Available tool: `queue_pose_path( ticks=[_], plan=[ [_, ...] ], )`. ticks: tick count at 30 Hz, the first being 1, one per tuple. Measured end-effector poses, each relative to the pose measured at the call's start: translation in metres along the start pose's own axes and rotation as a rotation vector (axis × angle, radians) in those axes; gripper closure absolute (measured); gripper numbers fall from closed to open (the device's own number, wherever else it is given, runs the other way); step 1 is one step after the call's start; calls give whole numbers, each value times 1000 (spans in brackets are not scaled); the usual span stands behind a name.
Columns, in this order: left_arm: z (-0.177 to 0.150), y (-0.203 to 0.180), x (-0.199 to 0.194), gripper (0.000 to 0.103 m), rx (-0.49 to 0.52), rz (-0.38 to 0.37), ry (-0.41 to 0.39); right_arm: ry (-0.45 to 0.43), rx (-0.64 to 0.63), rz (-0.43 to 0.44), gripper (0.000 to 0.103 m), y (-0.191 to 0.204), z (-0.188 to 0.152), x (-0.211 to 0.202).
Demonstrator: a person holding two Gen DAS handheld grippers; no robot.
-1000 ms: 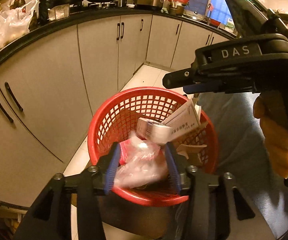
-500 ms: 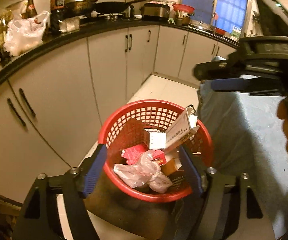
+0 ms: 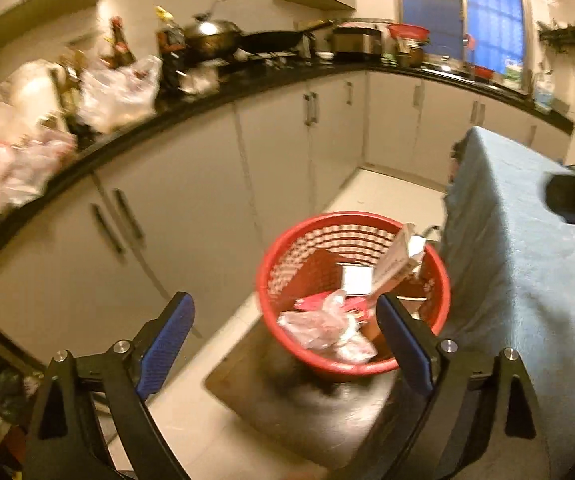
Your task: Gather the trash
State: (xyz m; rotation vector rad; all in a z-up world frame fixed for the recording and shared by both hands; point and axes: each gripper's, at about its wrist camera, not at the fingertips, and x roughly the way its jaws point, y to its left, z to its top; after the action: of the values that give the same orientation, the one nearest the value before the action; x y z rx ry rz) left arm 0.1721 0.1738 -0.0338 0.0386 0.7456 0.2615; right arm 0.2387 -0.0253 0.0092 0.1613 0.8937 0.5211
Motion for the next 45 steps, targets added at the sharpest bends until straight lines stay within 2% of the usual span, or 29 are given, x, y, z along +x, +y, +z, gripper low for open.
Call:
queue_pose_path(
  ticks=[3,8,10,13,15,22,30,35,45],
  plan=[
    [-8,-7,-21,7,32,24,-3,-53,-15,-47,24,2,-25,-29],
    [-31,-17,-63,7,75,100,-71,-149,-49,-127,20,8,-71,-82],
    [-42,-18,-77,7,65,94,-95,-180,-51,-144,17,9,-86,-97],
    [-52,-19,-90,7,61,72,-91,-207,-39,-180,17,9,-113,-113],
    [-57,-18,-96,7,59,82,-99,-216,-34,-193,17,8,-126,-122],
    [-73,-7,-111,7,13,48,-102,-261,-29,-244,11,11,-149,-138],
    [-88,5,-127,7,5,23,-123,-213,-75,-227,11,29,-166,-130],
    [-90,7,-132,7,-1,-2,-138,-232,-78,-247,10,33,-171,-136],
    [-90,1,-132,7,16,4,-144,-218,-65,-253,10,27,-178,-138]
  ],
)
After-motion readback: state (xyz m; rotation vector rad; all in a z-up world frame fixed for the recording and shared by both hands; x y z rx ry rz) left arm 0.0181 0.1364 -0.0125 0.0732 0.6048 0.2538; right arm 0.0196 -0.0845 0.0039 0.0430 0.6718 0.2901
